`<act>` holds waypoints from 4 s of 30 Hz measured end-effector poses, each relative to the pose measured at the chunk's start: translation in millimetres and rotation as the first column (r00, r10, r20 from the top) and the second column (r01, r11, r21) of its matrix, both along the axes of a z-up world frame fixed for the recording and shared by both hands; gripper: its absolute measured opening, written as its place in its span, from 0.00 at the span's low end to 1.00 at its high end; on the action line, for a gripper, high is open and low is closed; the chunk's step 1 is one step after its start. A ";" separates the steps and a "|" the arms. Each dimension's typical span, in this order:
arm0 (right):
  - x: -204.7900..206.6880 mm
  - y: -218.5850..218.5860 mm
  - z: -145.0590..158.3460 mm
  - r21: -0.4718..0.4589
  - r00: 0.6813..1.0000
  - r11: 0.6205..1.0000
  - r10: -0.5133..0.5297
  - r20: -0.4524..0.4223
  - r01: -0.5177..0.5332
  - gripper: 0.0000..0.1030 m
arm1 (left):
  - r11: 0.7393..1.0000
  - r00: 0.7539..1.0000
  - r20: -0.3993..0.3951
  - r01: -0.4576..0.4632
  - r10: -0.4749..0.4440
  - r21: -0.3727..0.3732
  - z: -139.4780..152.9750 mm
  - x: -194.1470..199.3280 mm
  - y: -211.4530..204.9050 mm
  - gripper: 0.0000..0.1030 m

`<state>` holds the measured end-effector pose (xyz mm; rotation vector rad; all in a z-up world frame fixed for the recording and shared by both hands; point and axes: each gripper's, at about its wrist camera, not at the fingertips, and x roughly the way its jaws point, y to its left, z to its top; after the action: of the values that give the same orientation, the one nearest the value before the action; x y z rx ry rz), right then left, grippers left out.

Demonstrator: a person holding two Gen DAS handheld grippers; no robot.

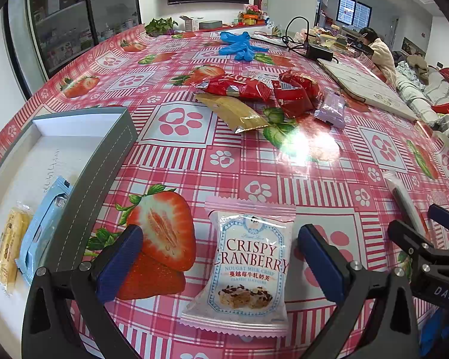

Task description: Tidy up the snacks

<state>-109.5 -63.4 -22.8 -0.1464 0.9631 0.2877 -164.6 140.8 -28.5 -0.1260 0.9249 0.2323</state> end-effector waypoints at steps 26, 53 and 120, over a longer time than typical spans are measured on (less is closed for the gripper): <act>-0.1 -0.1 -0.3 -0.001 1.000 1.000 0.000 0.000 0.000 1.00 | 1.000 1.000 0.000 -0.001 0.001 0.000 -0.1 0.0 0.1 1.00; -7.0 18.8 22.0 0.153 0.971 0.984 0.117 -0.208 -0.086 0.17 | 0.969 0.983 -0.024 0.173 -0.180 -0.176 39.3 -40.0 -14.7 0.40; 133.2 37.9 22.3 0.196 0.970 0.962 -0.150 -0.192 0.188 0.91 | 0.983 0.975 -0.167 -0.161 0.144 -0.090 32.9 113.9 42.4 0.78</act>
<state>23.7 -25.5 -0.6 0.1603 1.1054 0.2464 -50.6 183.2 4.4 -0.2781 1.0891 0.3409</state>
